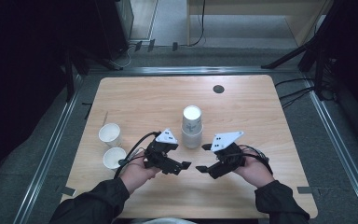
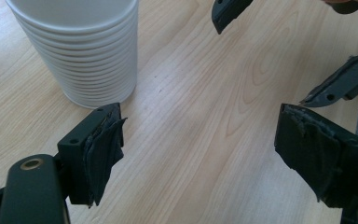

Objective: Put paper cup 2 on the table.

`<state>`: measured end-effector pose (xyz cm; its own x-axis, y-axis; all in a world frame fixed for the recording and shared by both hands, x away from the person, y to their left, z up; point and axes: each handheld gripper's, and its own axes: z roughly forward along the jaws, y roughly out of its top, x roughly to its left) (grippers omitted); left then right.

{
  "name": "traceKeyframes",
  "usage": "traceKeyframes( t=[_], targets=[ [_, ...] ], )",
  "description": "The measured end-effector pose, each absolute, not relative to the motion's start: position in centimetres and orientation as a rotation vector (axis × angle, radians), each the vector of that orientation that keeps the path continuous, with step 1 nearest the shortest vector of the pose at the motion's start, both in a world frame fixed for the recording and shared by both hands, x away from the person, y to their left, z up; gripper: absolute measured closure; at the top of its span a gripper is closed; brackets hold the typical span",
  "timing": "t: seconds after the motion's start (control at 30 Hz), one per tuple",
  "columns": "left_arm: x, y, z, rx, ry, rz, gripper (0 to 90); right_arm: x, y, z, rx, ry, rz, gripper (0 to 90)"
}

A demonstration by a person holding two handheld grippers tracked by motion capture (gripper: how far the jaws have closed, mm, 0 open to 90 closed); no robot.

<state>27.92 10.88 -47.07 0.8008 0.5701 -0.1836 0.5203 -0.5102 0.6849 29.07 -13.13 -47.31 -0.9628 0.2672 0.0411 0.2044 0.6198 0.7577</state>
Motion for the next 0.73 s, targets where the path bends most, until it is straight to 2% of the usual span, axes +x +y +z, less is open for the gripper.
traceKeyframes(
  t=[0.73],
  targets=[
    [28.39,10.94,-48.27,2.302,0.776,0.141,15.5,29.08,-13.07,-47.51,0.366,2.777,1.24,23.2]
  ],
)
